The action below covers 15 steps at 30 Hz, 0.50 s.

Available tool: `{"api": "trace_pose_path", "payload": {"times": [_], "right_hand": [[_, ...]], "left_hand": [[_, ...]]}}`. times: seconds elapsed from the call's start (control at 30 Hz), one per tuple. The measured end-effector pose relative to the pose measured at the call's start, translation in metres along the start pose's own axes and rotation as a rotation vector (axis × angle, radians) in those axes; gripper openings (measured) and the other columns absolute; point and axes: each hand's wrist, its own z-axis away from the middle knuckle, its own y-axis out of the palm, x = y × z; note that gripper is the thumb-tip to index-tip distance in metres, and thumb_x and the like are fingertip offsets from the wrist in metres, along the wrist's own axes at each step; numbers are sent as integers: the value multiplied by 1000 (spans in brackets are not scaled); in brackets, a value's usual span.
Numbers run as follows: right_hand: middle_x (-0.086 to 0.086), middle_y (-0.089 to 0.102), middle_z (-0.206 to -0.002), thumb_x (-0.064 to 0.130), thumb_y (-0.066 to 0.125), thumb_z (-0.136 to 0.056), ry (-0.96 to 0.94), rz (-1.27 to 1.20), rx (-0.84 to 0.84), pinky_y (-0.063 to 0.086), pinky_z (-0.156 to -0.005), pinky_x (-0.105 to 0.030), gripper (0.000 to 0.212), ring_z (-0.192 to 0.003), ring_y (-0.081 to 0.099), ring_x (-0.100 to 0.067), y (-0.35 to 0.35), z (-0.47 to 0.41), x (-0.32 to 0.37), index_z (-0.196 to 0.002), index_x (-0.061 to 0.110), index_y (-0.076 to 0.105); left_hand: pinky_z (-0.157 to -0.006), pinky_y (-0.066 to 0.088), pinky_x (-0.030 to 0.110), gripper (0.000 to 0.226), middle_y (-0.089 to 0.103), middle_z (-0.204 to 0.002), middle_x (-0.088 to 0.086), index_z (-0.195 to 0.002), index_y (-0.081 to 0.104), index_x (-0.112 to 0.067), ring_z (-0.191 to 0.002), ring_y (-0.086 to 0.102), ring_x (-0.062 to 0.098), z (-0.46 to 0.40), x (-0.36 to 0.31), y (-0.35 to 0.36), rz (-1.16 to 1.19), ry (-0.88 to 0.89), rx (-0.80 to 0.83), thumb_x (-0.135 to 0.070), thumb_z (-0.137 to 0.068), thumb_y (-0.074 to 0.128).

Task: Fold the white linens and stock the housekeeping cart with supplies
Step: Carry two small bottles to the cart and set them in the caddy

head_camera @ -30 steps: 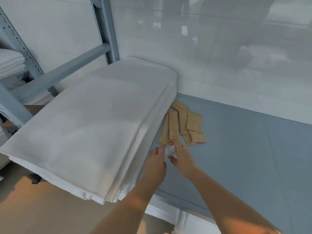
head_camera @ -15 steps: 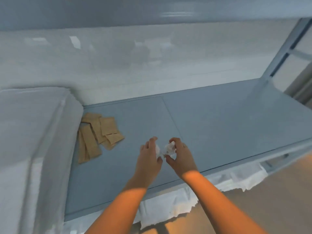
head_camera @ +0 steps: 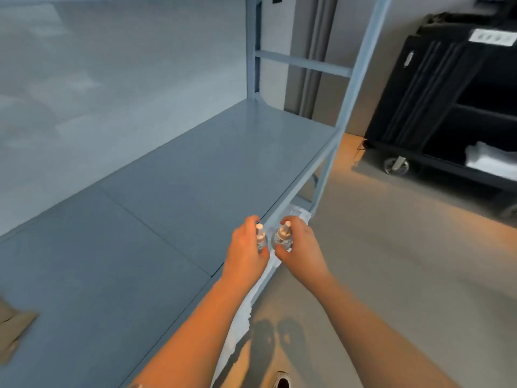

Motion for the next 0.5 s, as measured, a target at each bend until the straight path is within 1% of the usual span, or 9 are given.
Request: {"api": "trace_pose_path", "payload": {"times": [0.07, 0.13, 0.2, 0.23, 0.33, 0.43, 0.5], "right_hand": [[9, 49, -97, 10, 63, -82, 44, 30, -74, 36, -74, -25, 34, -98, 46, -17, -22, 5, -19, -113, 16, 49], [10, 47, -96, 9, 64, -81, 94, 65, -137, 31, -72, -23, 36, -97, 43, -16, -44, 8, -38, -113, 15, 50], [8, 47, -98, 8, 64, -79, 146, 84, -182, 30, -73, -24, 37, -98, 42, -17, -64, 11, -58, -113, 13, 50], [7, 48, -98, 8, 64, -78, 168, 89, -202, 30, -73, -25, 36, -98, 43, -18, -74, 12, -67, -111, 12, 50], [3, 50, -96, 8, 64, -77, 221, 111, -271, 31, -73, -27, 33, -96, 44, -23, -104, 10, -95, -107, 12, 51], [7, 47, -96, 8, 64, -77, 272, 124, -323, 29, -72, -26, 36, -96, 42, -20, -133, 3, -125, -109, 15, 50], [7, 47, -97, 9, 64, -77, 303, 122, -355, 29, -72, -26, 36, -96, 42, -20, -154, -4, -148, -110, 15, 49]], "left_hand": [[-66, 36, 23, 50, 51, -103, -2, -124, 41, -21, -90, 49, 15, -6, -17, 22, 12, 50, 56, -9, -81, 63], [-68, 40, 28, 47, 51, -101, -4, -120, 42, -20, -91, 50, 18, -13, -34, 44, 6, 117, 99, -9, -80, 64], [-70, 45, 36, 42, 49, -96, -6, -116, 44, -17, -91, 51, 22, -19, -52, 65, -29, 177, 126, -9, -80, 64], [-70, 45, 38, 39, 50, -95, -4, -114, 45, -15, -91, 51, 23, -22, -61, 76, -32, 201, 142, -7, -80, 64], [-65, 40, 35, 32, 51, -92, -1, -108, 47, -12, -87, 50, 25, -36, -86, 112, -11, 272, 202, -4, -80, 61], [-62, 37, 32, 27, 49, -88, -1, -102, 46, -14, -83, 49, 25, -55, -110, 153, 11, 343, 244, -5, -81, 59], [-62, 39, 34, 24, 52, -87, 2, -100, 47, -14, -81, 50, 25, -72, -129, 183, 3, 379, 268, -7, -81, 60]]}}
